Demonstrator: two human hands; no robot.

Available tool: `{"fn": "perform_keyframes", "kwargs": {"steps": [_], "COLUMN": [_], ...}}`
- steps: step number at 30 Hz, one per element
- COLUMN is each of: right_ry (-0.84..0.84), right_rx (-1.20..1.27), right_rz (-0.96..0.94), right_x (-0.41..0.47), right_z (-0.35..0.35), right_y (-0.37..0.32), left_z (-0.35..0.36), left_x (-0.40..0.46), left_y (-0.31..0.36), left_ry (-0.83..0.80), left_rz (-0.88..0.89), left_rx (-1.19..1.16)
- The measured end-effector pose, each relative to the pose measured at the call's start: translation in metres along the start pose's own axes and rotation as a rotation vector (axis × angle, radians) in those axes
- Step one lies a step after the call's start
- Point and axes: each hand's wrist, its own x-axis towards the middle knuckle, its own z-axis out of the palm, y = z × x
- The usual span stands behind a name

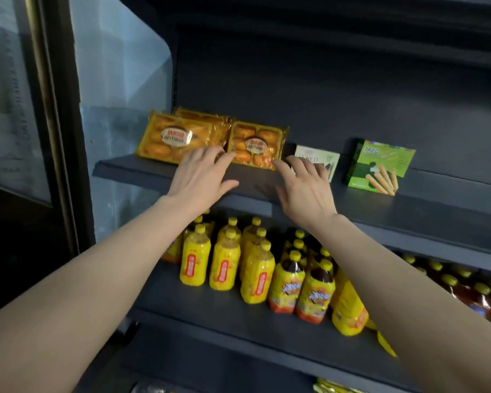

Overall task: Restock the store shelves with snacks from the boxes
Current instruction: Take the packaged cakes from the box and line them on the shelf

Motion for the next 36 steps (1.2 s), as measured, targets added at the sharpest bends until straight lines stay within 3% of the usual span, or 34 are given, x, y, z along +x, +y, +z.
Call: {"fn": "perform_keyframes", "kwargs": {"steps": [8, 14, 26, 36], "right_ry": [-0.037, -0.247, -0.739, -1.016], "right_rx": [0.109, 0.211, 0.447, 0.515], "right_rz": [-0.008, -0.027, 0.134, 0.223], "right_x": [-0.146, -0.277, -0.556, -0.739], "right_z": [-0.014, 0.031, 0.161, 0.284], "right_y": [0.016, 0.001, -0.115, -0.211], "left_z": [0.024, 0.082, 0.238, 0.373], "left_x": [-0.106, -0.207, -0.504, -0.691], "left_y": [0.084, 0.128, 0.169, 0.176], "left_ry": [-0.026, -0.253, -0.791, -0.987], "left_rz": [-0.057, -0.091, -0.138, -0.128], "left_rx": [-0.057, -0.121, -0.243, -0.324]}}
